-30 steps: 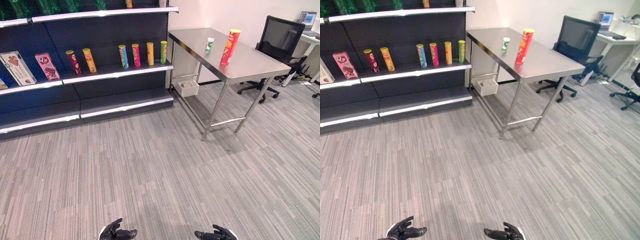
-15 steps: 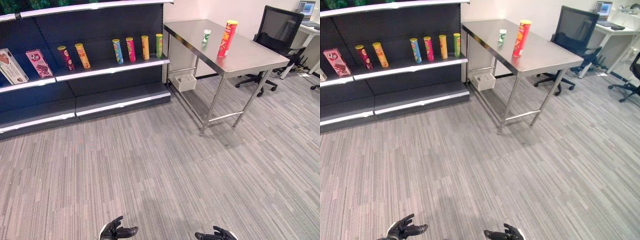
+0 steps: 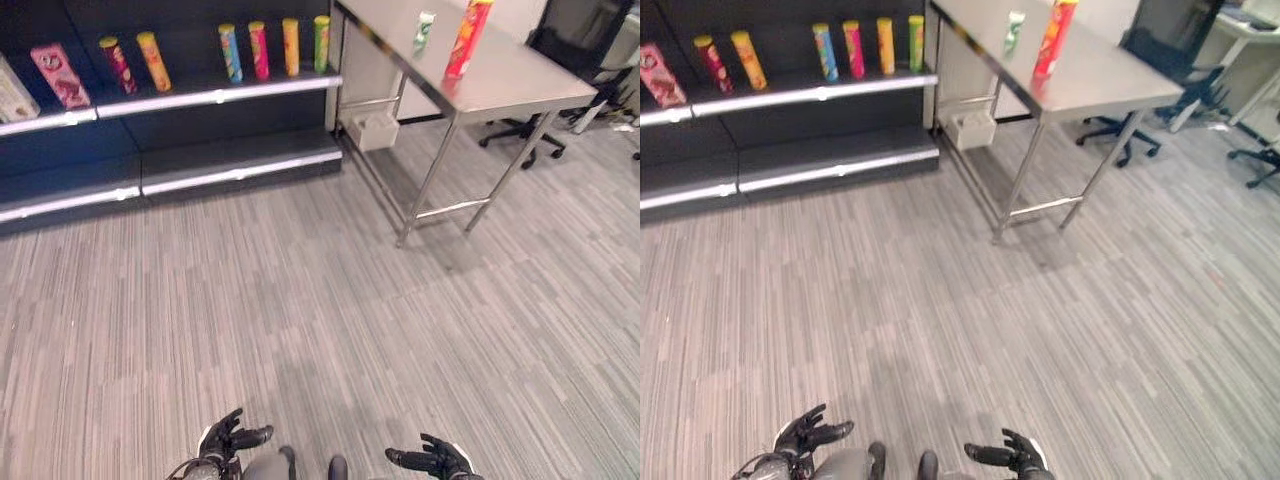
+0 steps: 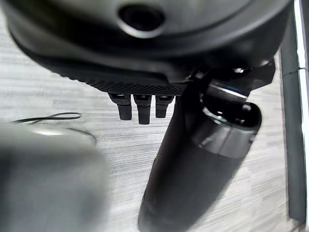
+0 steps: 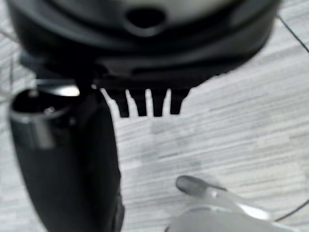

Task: Put the goods on the table back onto the shelves and tidy them up.

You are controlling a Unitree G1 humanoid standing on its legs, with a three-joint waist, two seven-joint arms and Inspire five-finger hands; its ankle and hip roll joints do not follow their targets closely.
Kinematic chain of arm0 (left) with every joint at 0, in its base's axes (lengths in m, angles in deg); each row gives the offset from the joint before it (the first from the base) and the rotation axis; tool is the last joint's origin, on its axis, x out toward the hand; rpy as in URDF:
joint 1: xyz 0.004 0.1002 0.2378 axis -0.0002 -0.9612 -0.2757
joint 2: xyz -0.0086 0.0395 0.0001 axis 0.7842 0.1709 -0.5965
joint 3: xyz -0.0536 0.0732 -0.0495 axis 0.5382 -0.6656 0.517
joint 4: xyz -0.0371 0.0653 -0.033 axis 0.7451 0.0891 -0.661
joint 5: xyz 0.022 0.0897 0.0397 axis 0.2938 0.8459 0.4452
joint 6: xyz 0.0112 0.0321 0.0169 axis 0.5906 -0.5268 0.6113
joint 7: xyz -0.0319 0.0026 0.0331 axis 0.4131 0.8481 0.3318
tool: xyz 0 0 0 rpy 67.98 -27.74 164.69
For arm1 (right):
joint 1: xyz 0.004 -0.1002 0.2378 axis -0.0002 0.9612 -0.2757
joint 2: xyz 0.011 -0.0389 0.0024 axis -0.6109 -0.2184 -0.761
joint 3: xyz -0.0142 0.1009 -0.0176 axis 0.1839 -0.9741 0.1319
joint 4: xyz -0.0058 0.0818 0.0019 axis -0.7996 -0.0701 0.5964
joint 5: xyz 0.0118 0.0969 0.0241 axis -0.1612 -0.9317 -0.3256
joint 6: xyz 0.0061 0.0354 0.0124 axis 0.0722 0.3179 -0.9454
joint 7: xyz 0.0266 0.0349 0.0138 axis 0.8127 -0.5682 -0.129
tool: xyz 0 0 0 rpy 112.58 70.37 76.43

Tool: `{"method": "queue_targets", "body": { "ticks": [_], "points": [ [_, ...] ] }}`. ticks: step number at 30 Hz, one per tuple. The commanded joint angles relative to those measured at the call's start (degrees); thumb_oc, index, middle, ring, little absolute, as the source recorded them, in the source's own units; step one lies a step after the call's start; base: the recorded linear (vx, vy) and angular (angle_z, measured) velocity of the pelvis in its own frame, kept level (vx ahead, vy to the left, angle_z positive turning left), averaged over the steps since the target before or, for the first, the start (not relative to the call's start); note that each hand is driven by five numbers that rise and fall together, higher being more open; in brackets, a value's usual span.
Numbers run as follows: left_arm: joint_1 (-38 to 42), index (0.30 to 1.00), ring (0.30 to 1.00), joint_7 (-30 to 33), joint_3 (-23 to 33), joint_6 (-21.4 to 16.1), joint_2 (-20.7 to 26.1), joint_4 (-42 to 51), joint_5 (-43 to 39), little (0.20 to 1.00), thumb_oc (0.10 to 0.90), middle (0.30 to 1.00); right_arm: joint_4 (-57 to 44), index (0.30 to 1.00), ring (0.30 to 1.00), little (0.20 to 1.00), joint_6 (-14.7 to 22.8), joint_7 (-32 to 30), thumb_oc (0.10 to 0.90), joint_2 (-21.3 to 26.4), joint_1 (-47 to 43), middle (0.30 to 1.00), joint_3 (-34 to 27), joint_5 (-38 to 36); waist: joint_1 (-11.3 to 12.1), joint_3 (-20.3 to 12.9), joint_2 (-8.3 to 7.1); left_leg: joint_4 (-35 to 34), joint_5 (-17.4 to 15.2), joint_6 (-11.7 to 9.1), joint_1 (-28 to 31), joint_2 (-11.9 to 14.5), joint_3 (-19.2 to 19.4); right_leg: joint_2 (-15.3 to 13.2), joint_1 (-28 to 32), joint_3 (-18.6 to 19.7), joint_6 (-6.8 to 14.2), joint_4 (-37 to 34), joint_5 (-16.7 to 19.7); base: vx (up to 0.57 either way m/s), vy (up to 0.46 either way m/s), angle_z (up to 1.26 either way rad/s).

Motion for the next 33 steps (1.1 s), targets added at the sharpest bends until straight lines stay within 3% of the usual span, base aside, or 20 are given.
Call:
{"method": "queue_targets", "body": {
  "ticks": [1, 3, 5, 6, 9, 11, 14, 15, 16, 17, 18, 19, 21, 23, 25, 26, 29, 30, 33],
  "points": [
    [-1.8, 0.900, 0.900, 0.4, -2.6, -1.6, -0.3, -0.6, 0.0, 0.900, 0.800, 0.900, -3.1, 0.900, 0.900, 0.900, 2.8, -0.6, 0.800, 4.1, -0.2, 0.900, 0.1, -2.8, 0.6, -2.4, 0.87, -19.1, 5.5, -0.4, 0.5, 4.6, -0.6, -3.0, 3.9, 2.0, 9.0, -0.5, -5.2, 0.39, 0.082, 0.19],
    [-1.7, 0.900, 0.900, 0.5, -2.4, -1.8, -0.2, -0.1, -0.2, 0.900, 0.800, 0.900, -3.1, 0.900, 0.900, 0.900, 2.9, -0.9, 0.800, 4.3, -1.3, 0.900, 0.5, -2.8, 1.9, -2.6, 1.66, -27.3, 9.2, -1.0, -3.3, 5.3, 0.4, -2.3, 5.1, 2.3, 9.2, -0.5, -7.1, 0.36, 0.075, 0.19],
    [-1.8, 0.900, 0.900, 0.7, -2.0, -1.9, 0.1, -0.5, 0.6, 0.900, 0.800, 0.900, -3.1, 0.900, 0.900, 0.900, 3.1, -1.1, 0.800, 4.1, -1.6, 0.900, 0.4, -3.0, 2.6, -3.0, 1.69, -33.6, 11.3, -1.8, -5.5, 5.5, 3.9, -2.2, 6.7, 3.2, 9.6, -0.5, -8.7, 0.35, 0.099, 0.04],
    [-2.0, 0.900, 0.900, 0.7, -1.7, -1.9, 0.2, -0.9, 0.9, 0.900, 0.800, 0.900, -3.3, 0.900, 0.900, 0.900, 3.0, -1.0, 0.800, 4.1, -1.7, 0.900, 0.5, -2.8, 2.8, -3.4, 1.80, -34.1, 11.7, -1.9, -5.9, 5.9, 6.1, -2.3, 7.5, 3.9, 9.8, -0.5, -9.1, 0.51, 0.231, -0.50],
    [-3.9, 0.900, 0.900, 0.7, -0.2, -2.2, 0.6, -1.7, 1.9, 0.900, 0.800, 0.900, -4.1, 0.900, 0.900, 0.900, 2.8, -0.2, 0.800, 3.4, -1.1, 0.900, 0.6, -2.1, 4.0, -5.8, 2.26, -34.5, 14.0, -1.3, -3.1, 5.1, 5.6, -3.1, 9.6, 5.8, 10.9, -0.5, -10.0, 0.44, 0.212, -0.65],
    [-4.4, 0.900, 0.900, 0.8, 0.0, -2.4, 1.6, -1.9, 3.3, 0.900, 0.800, 0.900, -3.8, 0.900, 0.900, 0.900, 2.7, 0.5, 0.800, 2.6, -1.0, 0.900, 0.6, -1.3, 4.7, -7.7, 0.59, -33.5, 13.6, 0.2, -0.7, 2.9, 4.9, -6.9, 11.1, 6.9, 13.0, 0.7, -8.6, 0.61, 0.298, -0.92],
    [-4.4, 0.900, 0.900, 0.6, -0.3, -2.4, 2.6, -1.0, 4.4, 0.900, 0.800, 0.900, -3.2, 0.900, 0.900, 0.900, 2.4, 1.2, 0.800, 2.3, -0.9, 0.900, 0.2, -1.0, 4.9, -8.5, -0.62, -32.2, 10.2, 2.9, 2.2, 0.3, 5.4, -10.4, 8.0, 8.1, 15.9, 10.2, -2.7, 0.35, 0.234, -0.59],
    [-4.3, 0.900, 0.900, 0.7, -0.7, -2.3, 2.9, -0.3, 5.3, 0.900, 0.800, 0.900, -3.2, 0.900, 0.900, 0.900, 2.4, 1.2, 0.800, 2.4, -1.1, 0.900, -0.2, -1.0, 4.7, -8.0, -0.92, -31.5, 8.6, 4.2, 3.4, -1.0, 5.8, -11.7, 5.9, 8.7, 16.9, 16.3, 1.3, 0.37, 0.427, -0.11],
    [-3.4, 0.900, 0.900, 0.8, -1.7, -2.2, 3.8, 2.4, 5.7, 0.900, 0.800, 0.900, -4.5, 0.900, 0.900, 0.900, 2.5, 0.7, 0.800, 3.0, -1.7, 0.900, -1.7, -1.8, 3.0, -6.0, 1.21, -31.2, 5.7, 6.9, 7.6, -1.9, 5.3, -12.6, -3.1, 9.1, 16.3, 33.8, 12.4, 0.27, 0.354, 0.08],
    [-3.4, 0.900, 0.900, 0.8, -1.7, -2.2, 3.8, 2.4, 5.7, 0.900, 0.800, 0.900, -4.5, 0.900, 0.900, 0.900, 2.5, 0.7, 0.800, 3.0, -1.7, 0.900, -1.7, -1.8, 3.0, -5.9, 1.15, -31.2, 5.7, 6.9, 7.7, -2.0, 5.3, -12.6, -3.2, 9.1, 16.4, 34.1, 12.2, 0.27, 0.341, 0.15],
    [-3.1, 0.900, 0.900, 1.2, -2.2, -2.2, 4.1, 2.4, 6.7, 0.900, 0.800, 0.900, -4.9, 0.900, 0.900, 0.900, 2.7, 0.3, 0.800, 2.9, -1.8, 0.900, -2.0, -1.8, 2.5, -5.4, 2.10, -32.2, 4.6, 7.4, 10.0, -1.9, 5.4, -13.4, -5.4, 7.4, 16.2, 36.6, 13.2, 0.17, 0.146, 0.39],
    [-3.2, 0.900, 0.900, 1.0, -2.7, -2.1, 4.1, 3.2, 7.1, 0.900, 0.800, 0.900, -5.2, 0.900, 0.900, 0.900, 2.7, 0.2, 0.800, 2.9, -1.6, 0.900, -2.3, -1.9, 1.8, -4.8, 2.93, -32.8, 3.9, 7.7, 11.9, -1.6, 5.2, -14.0, -7.7, 5.7, 15.6, 39.3, 11.5, 0.30, 0.190, 0.34],
    [-2.7, 0.900, 0.900, 0.7, -3.5, -2.2, 4.3, 5.1, 7.5, 0.900, 0.800, 0.900, -6.5, 0.900, 0.900, 0.900, 2.8, 0.2, 0.800, 3.1, -1.0, 0.900, -2.3, -1.9, 0.4, -4.0, 3.80, -33.6, 2.3, 7.4, 14.9, -1.1, 4.6, -14.1, -11.1, 1.1, 14.2, 35.6, 5.3, 0.32, 0.072, 0.08],
    [-2.1, 0.900, 0.900, 0.7, -4.3, -2.3, 4.4, 6.6, 8.3, 0.900, 0.800, 0.900, -6.9, 0.900, 0.900, 0.900, 2.8, 0.2, 0.800, 3.7, -1.0, 0.900, -2.4, -1.6, -0.3, -3.3, 3.97, -34.2, -0.2, 6.5, 18.2, -0.6, 5.0, -13.8, -13.5, -4.8, 13.7, 25.1, 1.1, 0.36, -0.078, -0.04],
    [-1.7, 0.900, 0.900, 0.7, -4.7, -2.5, 4.5, 7.9, 8.7, 0.900, 0.800, 0.900, -6.8, 0.900, 0.900, 0.900, 2.7, 0.2, 0.800, 4.0, -1.4, 0.900, -2.3, -1.4, -1.2, -3.2, 2.95, -34.5, -1.6, 5.5, 20.0, -0.8, 4.6, -12.7, -14.9, -6.5, 15.0, 12.4, 3.2, 0.49, -0.196, -0.01],
    [-0.8, 0.900, 0.900, 0.6, -4.8, -3.1, 4.4, 9.0, 9.3, 0.900, 0.800, 0.900, -6.8, 0.900, 0.900, 0.900, 2.5, 0.2, 0.800, 4.3, -1.4, 0.900, -2.4, -0.9, -2.9, -2.5, 2.39, -34.5, -4.0, 4.2, 23.3, -0.1, 3.1, -11.0, -16.8, -2.5, 17.8, 0.1, 8.7, 0.52, -0.197, 0.11],
    [-1.3, 0.900, 0.900, 0.4, -5.7, -3.2, 4.6, 10.4, 10.7, 0.900, 0.800, 0.900, -6.8, 0.900, 0.900, 0.900, 2.2, 0.5, 0.800, 4.9, -0.9, 0.900, -2.3, -0.1, -3.3, -2.5, 2.26, -34.5, -6.3, 3.4, 26.5, 0.5, 2.1, -11.3, -17.5, -0.9, 18.5, -0.5, 10.5, 0.47, -0.218, 0.54],
    [-1.9, 0.900, 0.900, 0.2, -6.2, -3.0, 4.5, 10.1, 12.0, 0.900, 0.800, 0.900, -6.5, 0.900, 0.900, 0.900, 2.2, 1.0, 0.800, 5.3, -0.3, 0.900, -2.2, 0.4, -3.5, -3.4, 2.00, -34.4, -7.4, 2.6, 28.6, 1.7, 1.5, -10.9, -16.2, -1.3, 17.5, -0.3, 11.2, 0.58, -0.350, 0.56],
    [-2.6, 0.900, 0.900, 0.2, -6.3, -2.8, 4.2, 9.7, 11.7, 0.900, 0.800, 0.900, -6.8, 0.900, 0.900, 0.900, 2.5, 1.3, 0.800, 6.0, 0.1, 0.900, -1.7, 0.2, -3.6, -4.3, 2.83, -28.9, -5.2, 1.0, 27.5, 4.8, 0.9, -8.6, -13.6, -2.1, 15.6, -0.3, 10.3, 0.33, -0.280, 0.20]
  ]
}}
